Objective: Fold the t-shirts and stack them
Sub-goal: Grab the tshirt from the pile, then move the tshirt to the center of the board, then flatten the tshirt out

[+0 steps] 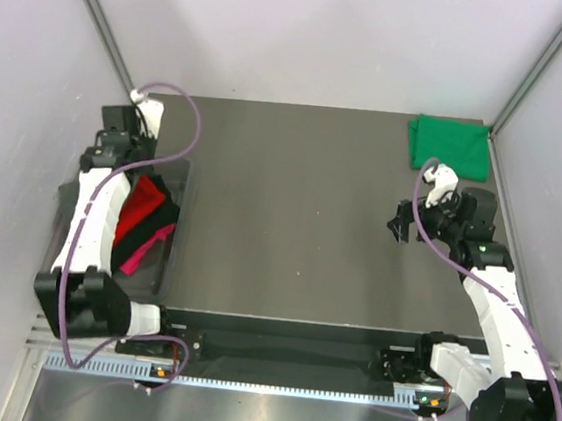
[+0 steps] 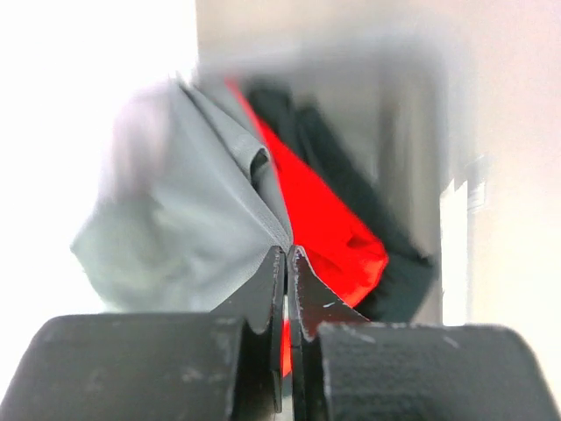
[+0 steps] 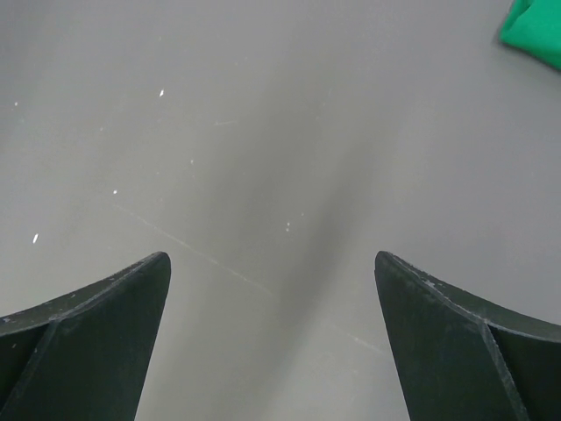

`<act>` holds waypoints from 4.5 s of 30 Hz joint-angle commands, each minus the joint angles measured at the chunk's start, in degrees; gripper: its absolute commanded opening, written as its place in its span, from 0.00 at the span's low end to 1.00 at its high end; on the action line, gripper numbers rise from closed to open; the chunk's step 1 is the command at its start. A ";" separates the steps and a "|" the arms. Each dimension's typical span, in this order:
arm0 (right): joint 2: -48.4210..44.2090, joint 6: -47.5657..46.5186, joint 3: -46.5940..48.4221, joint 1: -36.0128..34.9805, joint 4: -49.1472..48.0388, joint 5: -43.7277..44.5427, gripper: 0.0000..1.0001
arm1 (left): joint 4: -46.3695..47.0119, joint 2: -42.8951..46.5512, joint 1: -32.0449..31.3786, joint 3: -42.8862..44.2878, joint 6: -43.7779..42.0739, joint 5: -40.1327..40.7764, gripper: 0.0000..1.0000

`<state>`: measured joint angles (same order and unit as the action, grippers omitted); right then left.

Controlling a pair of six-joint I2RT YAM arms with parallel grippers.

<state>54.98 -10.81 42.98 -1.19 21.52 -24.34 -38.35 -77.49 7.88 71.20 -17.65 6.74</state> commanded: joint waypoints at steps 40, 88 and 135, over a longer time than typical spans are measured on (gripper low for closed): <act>-2.07 -27.05 13.18 -4.77 21.64 -12.67 0.84 | 0.64 -18.16 -34.96 39.39 12.81 -21.15 0.64; 21.48 -33.85 47.51 -36.44 29.18 -0.52 0.00 | 0.12 10.53 -4.63 2.43 18.18 -36.80 0.57; 20.34 -13.80 12.83 -5.84 1.60 8.52 0.01 | -0.24 -28.85 -28.27 6.67 -1.77 -22.03 0.44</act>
<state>76.97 -25.34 56.12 -7.60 25.30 -14.83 -40.45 -105.23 -20.36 74.98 -19.42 -14.48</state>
